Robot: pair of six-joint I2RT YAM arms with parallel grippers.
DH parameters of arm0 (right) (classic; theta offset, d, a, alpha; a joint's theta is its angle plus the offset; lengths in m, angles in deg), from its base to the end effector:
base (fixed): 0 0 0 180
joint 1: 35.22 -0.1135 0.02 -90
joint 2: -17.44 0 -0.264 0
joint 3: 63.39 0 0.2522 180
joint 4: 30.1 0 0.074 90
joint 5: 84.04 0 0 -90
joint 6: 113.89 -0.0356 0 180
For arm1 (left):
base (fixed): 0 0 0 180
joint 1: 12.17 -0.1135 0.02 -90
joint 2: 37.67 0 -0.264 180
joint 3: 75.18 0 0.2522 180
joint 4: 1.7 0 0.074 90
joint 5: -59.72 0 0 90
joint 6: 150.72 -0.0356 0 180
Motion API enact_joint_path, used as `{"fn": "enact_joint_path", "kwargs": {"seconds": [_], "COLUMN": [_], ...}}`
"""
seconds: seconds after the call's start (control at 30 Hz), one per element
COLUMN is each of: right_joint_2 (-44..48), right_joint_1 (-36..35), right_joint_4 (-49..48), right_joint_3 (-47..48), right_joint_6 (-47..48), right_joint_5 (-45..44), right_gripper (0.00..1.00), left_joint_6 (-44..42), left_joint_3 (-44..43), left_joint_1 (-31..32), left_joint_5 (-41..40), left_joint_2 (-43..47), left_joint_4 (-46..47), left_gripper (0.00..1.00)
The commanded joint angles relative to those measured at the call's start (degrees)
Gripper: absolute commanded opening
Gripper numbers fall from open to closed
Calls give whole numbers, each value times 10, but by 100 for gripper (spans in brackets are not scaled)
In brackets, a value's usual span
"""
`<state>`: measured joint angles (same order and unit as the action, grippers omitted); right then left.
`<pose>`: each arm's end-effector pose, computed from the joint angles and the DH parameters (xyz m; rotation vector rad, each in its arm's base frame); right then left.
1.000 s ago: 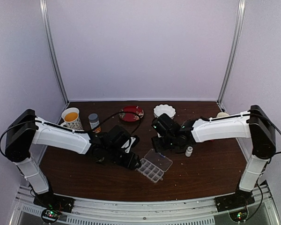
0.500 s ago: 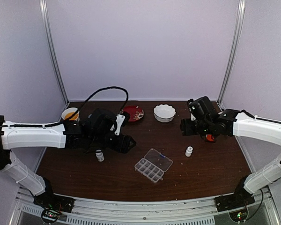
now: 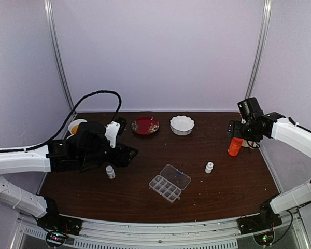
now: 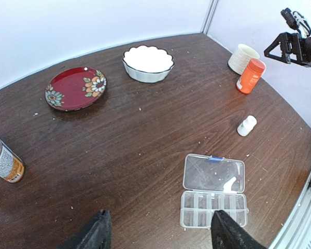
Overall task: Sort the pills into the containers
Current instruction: Pick up the pill bottle from the center of the board.
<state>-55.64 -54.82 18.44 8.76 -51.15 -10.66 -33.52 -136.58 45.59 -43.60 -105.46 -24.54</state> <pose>0.2536 0.0795 0.2798 0.2874 2.3695 0.0305 0.1487 -0.2203 0.2768 0.4207 2.0931 -0.6600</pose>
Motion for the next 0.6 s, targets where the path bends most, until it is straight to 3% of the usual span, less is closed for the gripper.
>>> {"fn": "enact_joint_path", "kwargs": {"seconds": [0.0,0.57], "right_joint_2": [-36,-194], "right_joint_1": [53,104], "right_joint_4": [12,68], "right_joint_3": [26,135], "right_joint_6": [-28,-24], "right_joint_5": [48,41], "right_gripper": [100,92], "left_joint_6": [-14,-8], "left_joint_3": [8,13], "left_joint_1": [0,1], "left_joint_5": [-24,-43], "left_joint_2": [5,4], "left_joint_4": [43,19], "left_gripper": [69,70]}}
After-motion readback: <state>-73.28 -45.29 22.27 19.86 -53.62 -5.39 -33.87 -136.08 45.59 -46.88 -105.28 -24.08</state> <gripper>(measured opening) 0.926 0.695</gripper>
